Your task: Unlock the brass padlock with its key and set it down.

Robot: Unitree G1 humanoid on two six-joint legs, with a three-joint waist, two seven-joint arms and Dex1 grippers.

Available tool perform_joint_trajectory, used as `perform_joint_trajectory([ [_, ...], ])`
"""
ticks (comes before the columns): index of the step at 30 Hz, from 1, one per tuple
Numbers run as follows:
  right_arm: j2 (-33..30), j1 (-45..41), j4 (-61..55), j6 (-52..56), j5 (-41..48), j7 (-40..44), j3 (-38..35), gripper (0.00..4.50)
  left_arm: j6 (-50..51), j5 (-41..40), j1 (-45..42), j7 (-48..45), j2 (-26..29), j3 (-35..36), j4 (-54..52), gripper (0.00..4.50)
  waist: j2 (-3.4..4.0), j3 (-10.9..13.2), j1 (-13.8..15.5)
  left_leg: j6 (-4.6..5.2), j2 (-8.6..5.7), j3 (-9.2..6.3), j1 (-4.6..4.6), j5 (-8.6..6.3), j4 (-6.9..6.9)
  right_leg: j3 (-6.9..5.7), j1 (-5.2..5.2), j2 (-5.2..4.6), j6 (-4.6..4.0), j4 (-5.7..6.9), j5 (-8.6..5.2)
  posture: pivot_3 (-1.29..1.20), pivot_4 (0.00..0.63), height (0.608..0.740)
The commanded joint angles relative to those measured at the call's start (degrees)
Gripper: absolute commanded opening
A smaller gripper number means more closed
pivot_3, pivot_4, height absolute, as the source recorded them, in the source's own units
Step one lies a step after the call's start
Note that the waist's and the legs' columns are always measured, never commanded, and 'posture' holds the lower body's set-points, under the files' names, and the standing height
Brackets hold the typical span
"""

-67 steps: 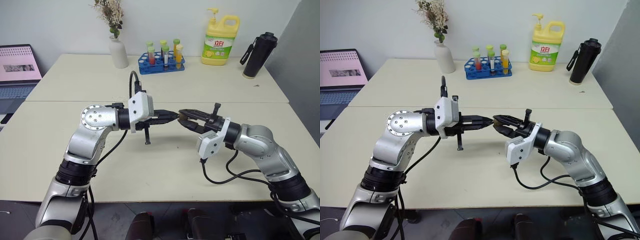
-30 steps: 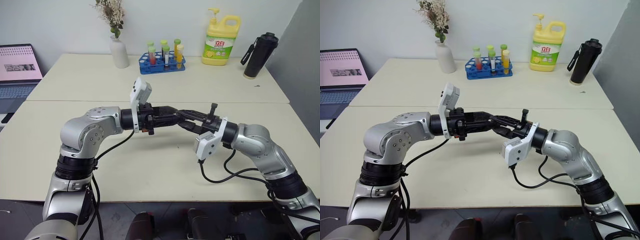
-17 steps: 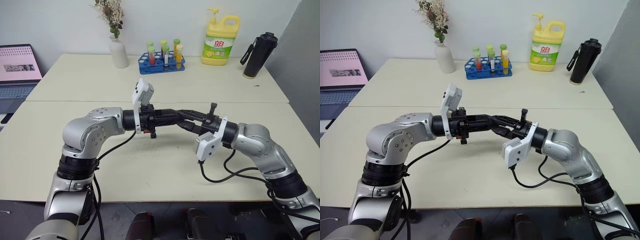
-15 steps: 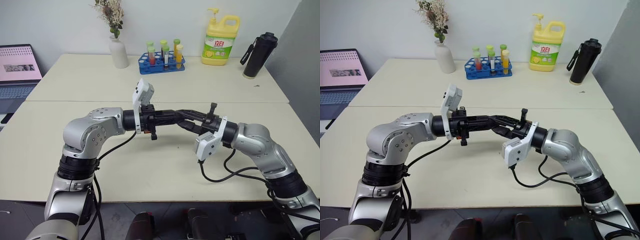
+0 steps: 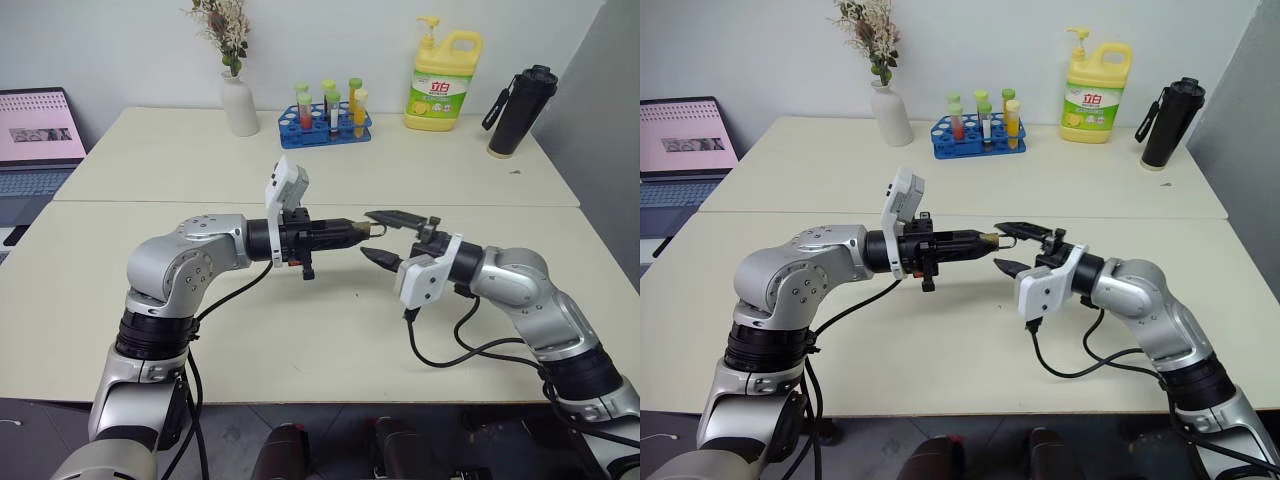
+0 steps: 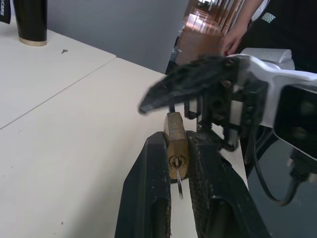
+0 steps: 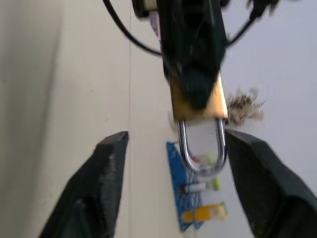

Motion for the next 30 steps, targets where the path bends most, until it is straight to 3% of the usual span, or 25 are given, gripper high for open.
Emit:
perform_joint_trajectory([
  [1, -1.74, 3.3, -5.73, 10.02, 11.32, 5.17, -4.99, 3.75, -2.84, 0.61, -0.7, -2.25, 0.85, -0.32, -0.3, 0.17, 0.0, 0.0, 0.08, 0.0, 0.01, -0.02, 0.0, 0.0, 0.0, -0.03, 0.03, 0.0, 0.0, -0.01, 0.0, 0.0, 0.15, 0.74],
  [6, -7.64, 8.59, -12.23, 21.53, 25.5, 12.32, -11.89, 3.75, -6.29, 2.32, -1.06, -6.48, 1.41, -2.48, 1.2, 0.17, 0.0, 0.0, 0.06, 0.01, -0.03, 0.01, 0.0, -0.01, 0.0, -0.01, 0.02, -0.01, 0.07, -0.02, -0.04, 0.0, 0.15, 0.74],
  [8, -8.91, 9.89, -18.02, 30.78, 35.16, 14.2, -12.71, 3.39, -8.97, 3.93, -1.49, -8.04, 1.29, -3.61, 2.03, 0.17, 0.0, 0.0, 0.0, 0.02, -0.01, -0.01, 0.01, -0.01, 0.0, -0.02, 0.04, 0.0, 0.15, -0.02, -0.09, 0.0, 0.15, 0.74],
  [13, -7.98, 7.52, -23.03, 40.45, 41.91, 12.06, -11.74, 1.77, -10.85, 4.81, -1.45, -10.7, 1.55, -4.98, 2.0, 0.17, 0.01, 0.0, -0.29, 0.02, 0.04, -0.03, 0.04, -0.01, -0.02, -0.01, 0.02, 0.07, 0.25, -0.01, -0.15, 0.0, 0.15, 0.74],
  [18, -6.33, 5.13, -21.76, 42.88, 42.18, 10.82, -10.12, 0.0, -11.62, 5.04, -1.46, -12.3, 2.18, -5.36, 0.6, 0.17, 0.01, 0.0, -0.11, 0.02, 0.02, -0.02, 0.01, -0.01, -0.01, -0.02, 0.03, 0.09, 0.27, -0.03, -0.16, 0.0, 0.15, 0.74],
  [30, -5.31, 2.79, -17.5, 41.11, 41.65, 12.52, -9.93, 0.0, -11.9, 5.12, -0.1, -13.3, 3.75, -5.51, -1.59, 0.17, 0.0, 0.01, -0.11, 0.03, 0.02, -0.02, -0.02, -0.02, -0.01, -0.03, 0.02, 0.07, 0.29, -0.07, -0.17, 0.0, 0.15, 0.74],
])
